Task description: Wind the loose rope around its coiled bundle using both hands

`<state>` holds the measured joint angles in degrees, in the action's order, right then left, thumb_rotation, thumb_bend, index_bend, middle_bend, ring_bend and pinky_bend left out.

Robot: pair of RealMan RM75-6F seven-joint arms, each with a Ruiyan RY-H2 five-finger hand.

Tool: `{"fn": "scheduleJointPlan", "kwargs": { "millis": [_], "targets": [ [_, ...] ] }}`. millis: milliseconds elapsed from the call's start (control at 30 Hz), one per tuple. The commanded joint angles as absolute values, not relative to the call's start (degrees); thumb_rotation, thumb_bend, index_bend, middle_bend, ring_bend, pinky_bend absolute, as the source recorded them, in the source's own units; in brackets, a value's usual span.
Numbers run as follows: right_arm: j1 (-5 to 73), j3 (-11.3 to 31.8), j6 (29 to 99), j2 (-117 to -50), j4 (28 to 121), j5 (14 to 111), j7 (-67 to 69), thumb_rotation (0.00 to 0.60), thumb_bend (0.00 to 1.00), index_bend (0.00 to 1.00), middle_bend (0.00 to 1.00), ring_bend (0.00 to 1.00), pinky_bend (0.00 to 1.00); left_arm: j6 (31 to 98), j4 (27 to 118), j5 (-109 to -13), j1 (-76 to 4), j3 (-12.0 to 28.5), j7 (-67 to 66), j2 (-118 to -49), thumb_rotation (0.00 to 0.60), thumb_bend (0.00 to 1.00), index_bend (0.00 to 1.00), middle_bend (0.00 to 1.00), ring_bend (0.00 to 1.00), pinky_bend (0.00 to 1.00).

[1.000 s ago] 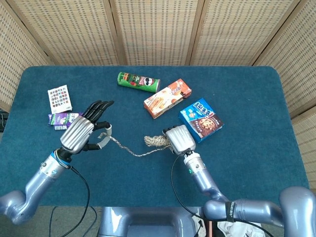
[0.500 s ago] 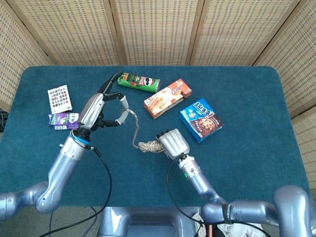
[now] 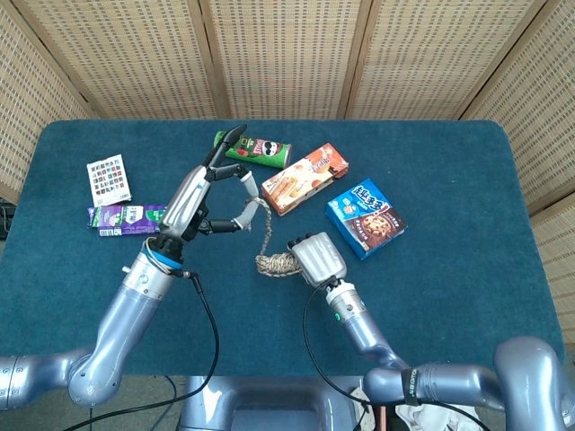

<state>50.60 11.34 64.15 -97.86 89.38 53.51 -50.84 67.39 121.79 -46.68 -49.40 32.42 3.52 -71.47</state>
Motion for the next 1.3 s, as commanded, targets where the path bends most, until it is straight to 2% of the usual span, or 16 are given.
{"fn": "scheduleJointPlan", "kwargs": {
  "millis": [33,267,367,500,633,867,1133,1300],
  "targets": [
    [50.86,10.1,63.93,-97.05,89.78,55.32,-51.51,0.6,0.56,0.67,0.7,0.51,0.74,68.51,121.51,-45.83,-49.91,33.79,5.16,-72.84,0.6,0.45,0.74,0.0,0.0,0.0],
    [51.19,7.46,63.55,-96.7,87.99,59.26,-52.82,0.6,0.56,0.68,0.7,0.51,0.76,72.06,121.96,-44.48,-51.29,36.69,4.8,-74.38,0.6,0.45,0.74,0.0,0.0,0.0],
    [51.34,6.03,60.59,-94.68,88.83,61.02,-50.54,0.6,0.56,0.67,0.7,0.51,0.76,73.66,120.29,-43.89,-51.67,37.56,3.44,-74.35,0.6,0.45,0.74,0.0,0.0,0.0],
    [51.65,4.71,54.25,-89.85,91.29,65.66,-40.84,0.6,0.56,0.68,0.7,0.51,0.76,73.95,116.43,-42.62,-51.41,38.13,4.1,-74.54,0.6,0.46,0.74,0.0,0.0,0.0],
    [51.38,4.16,52.7,-86.78,91.78,73.65,-29.9,0.6,0.56,0.68,0.7,0.51,0.76,73.0,111.44,-42.24,-50.61,37.72,6.07,-75.03,0.6,0.46,0.75,0.0,0.0,0.0],
    [50.62,5.99,53.97,-84.2,92.89,81.19,-10.12,0.6,0.56,0.68,0.71,0.51,0.76,69.74,103.23,-43.57,-49.83,36.45,10.5,-76.85,0.6,0.46,0.75,0.0,0.0,0.0],
    [50.21,10.24,52.87,-81.21,97.92,77.91,2.46,0.6,0.56,0.68,0.71,0.51,0.76,66.96,95.55,-45.57,-48.32,33.6,13.92,-79.21,0.6,0.47,0.75,0.0,0.0,0.0],
    [50.68,12.94,51.26,-79.75,100.82,73.01,3.68,0.6,0.56,0.68,0.71,0.51,0.76,64.99,90.91,-47.14,-47.15,31.67,16.62,-80.89,0.6,0.47,0.75,0.0,0.0,0.0]
  ]
}}
